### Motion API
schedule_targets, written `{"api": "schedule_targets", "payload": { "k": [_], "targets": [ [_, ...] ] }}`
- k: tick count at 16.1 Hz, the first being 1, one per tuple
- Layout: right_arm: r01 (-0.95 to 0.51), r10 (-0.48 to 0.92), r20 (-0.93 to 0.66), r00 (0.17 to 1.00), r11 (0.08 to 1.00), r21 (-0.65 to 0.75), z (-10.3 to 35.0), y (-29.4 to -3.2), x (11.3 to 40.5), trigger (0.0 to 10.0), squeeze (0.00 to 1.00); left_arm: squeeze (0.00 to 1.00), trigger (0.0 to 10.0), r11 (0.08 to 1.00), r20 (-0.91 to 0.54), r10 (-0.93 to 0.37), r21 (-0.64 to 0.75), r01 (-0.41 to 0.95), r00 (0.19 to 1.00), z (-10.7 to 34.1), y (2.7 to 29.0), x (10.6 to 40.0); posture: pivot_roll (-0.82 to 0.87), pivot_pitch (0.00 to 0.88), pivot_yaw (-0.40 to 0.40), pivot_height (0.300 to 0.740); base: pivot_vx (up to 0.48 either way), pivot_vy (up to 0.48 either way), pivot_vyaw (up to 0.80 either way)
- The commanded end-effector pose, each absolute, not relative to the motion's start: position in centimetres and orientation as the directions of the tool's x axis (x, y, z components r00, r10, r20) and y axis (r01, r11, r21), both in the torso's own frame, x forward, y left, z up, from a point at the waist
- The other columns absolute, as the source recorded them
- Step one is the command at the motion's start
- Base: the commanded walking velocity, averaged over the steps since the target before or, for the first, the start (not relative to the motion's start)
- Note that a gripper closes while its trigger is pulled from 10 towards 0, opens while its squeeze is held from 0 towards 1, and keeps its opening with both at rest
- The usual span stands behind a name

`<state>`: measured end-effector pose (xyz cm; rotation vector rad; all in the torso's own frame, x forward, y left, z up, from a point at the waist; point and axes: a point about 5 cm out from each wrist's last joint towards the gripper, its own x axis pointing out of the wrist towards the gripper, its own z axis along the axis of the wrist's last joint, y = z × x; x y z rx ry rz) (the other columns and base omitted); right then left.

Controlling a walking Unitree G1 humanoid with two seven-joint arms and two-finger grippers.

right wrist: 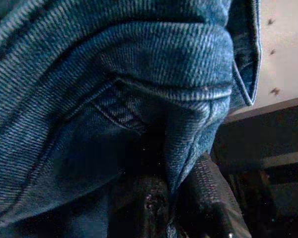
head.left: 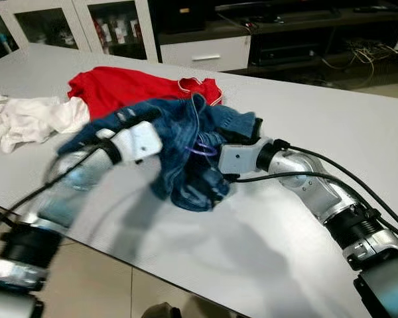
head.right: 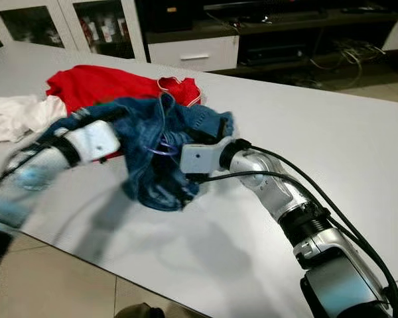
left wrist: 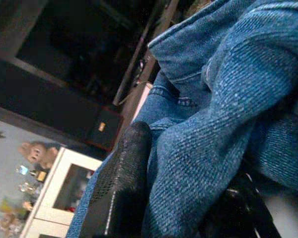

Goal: Hang hanger

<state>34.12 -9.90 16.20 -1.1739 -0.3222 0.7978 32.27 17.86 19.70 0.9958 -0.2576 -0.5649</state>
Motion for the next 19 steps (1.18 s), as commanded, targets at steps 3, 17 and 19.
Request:
{"api": "schedule_targets", "payload": {
  "k": [3, 17, 19],
  "targets": [
    [-0.454, 0.63, -0.273, 0.728, 0.145, -0.879, 14.2, -12.2, 34.1, 0.0, 0.02, 0.0, 10.0, 0.407, -0.058, -0.439, 0.877, 0.256, 0.897, 20.8, 22.5, 32.0, -0.04, 0.0, 0.066, 0.74, 0.0, 0.0, 0.0],
    [-0.474, 0.637, -0.259, 0.726, 0.191, -0.86, 14.3, -11.6, 34.1, 0.0, 0.02, 0.0, 10.0, 0.162, -0.207, -0.606, 0.913, 0.374, 0.768, 20.3, 19.7, 30.7, -0.04, 0.0, 0.066, 0.74, 0.0, 0.0, 0.0],
    [-0.479, 0.638, -0.252, 0.727, 0.208, -0.853, 14.3, -11.3, 34.2, 0.0, 0.02, 0.0, 10.0, 0.155, -0.186, -0.612, 0.925, 0.347, 0.768, 21.1, 19.6, 30.8, -0.04, 0.0, 0.066, 0.74, 0.0, 0.0, 0.0]
  ]
}}
